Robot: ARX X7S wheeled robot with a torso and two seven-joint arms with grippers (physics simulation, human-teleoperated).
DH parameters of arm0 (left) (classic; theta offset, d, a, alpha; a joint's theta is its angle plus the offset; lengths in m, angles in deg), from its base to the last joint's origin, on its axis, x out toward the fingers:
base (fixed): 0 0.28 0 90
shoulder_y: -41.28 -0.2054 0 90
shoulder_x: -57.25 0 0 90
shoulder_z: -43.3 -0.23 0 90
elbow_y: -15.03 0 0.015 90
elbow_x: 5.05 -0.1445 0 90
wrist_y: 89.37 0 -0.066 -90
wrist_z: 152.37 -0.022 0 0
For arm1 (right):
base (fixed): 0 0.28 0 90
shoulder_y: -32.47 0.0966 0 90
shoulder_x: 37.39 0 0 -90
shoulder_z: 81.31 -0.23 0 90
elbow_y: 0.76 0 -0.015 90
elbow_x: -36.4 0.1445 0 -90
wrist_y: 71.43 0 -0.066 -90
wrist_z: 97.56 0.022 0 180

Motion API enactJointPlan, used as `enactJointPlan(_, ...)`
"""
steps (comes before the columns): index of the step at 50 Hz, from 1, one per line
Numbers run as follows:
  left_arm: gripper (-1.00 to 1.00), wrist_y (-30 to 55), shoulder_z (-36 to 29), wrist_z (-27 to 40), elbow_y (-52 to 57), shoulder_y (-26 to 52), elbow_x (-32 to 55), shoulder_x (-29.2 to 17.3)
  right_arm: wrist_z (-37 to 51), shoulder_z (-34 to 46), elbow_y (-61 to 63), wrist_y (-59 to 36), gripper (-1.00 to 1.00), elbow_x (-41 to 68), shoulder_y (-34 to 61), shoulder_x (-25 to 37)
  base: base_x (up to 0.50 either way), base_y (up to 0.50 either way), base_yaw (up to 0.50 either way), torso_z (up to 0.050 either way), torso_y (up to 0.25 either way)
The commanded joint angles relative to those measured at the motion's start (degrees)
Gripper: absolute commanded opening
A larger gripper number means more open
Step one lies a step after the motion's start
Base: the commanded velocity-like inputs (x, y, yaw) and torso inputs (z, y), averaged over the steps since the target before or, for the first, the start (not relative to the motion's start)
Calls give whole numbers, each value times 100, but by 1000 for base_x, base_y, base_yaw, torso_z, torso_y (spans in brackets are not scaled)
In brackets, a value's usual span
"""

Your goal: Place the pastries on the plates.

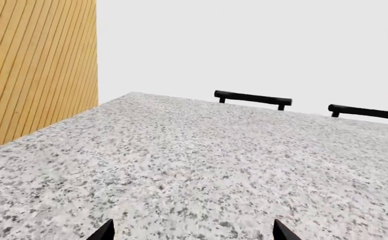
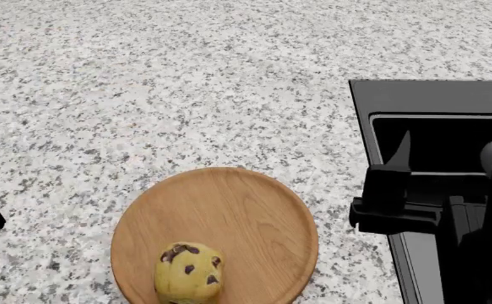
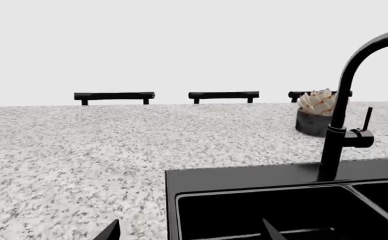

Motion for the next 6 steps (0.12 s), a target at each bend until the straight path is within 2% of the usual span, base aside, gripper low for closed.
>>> enactJointPlan(1,100,-663,15,-26,-234,-547,-136,108,-81,15,-117,455,100,-282,-539,-85,0,0,0,0,0)
enactJointPlan(6,100,-733,43,-15,-179,-574,-86,72,-17,10,-118,472,100,-282,-565,-89,0,0,0,0,0)
